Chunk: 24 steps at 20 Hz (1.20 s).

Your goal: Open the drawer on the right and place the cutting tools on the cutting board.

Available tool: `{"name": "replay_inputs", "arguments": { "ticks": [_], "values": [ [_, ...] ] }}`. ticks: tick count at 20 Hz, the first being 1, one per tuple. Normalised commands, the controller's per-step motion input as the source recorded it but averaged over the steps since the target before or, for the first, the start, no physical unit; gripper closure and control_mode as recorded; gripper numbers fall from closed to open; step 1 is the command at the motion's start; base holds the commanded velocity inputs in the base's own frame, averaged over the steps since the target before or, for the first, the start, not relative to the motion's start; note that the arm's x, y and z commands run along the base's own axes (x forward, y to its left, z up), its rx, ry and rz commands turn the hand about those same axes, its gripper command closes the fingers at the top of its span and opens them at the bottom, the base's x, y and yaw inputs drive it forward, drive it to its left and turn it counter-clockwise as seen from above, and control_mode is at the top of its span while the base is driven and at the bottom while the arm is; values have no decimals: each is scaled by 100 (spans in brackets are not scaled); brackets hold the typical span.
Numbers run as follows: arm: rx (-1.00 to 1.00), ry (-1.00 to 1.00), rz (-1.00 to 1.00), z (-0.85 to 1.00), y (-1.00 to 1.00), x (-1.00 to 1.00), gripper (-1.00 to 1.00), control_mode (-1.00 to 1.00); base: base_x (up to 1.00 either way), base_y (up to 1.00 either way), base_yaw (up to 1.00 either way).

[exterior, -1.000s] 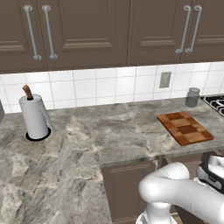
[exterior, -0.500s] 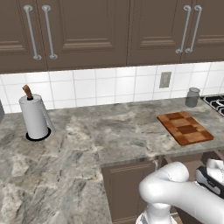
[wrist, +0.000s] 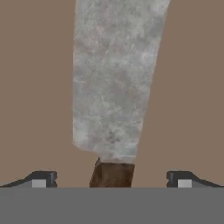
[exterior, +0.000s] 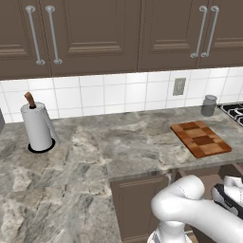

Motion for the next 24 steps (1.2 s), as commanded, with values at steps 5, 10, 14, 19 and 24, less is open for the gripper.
{"name": "replay_inputs", "arguments": {
  "ticks": [5,10,14,19,24],
  "values": [
    [4,0,8,-19,0,-7,100,-100,0,0,0],
    [7,0,7,-1,-8,-17,100,-100,0,0,0],
    [5,0,3,7,-3,-5,100,-100,0,0,0],
    [5,-2,0,66,0,0,100,-100,0,0,0],
    [6,-10,0,100,0,-6,100,-100,0,0,0]
  ]
}}
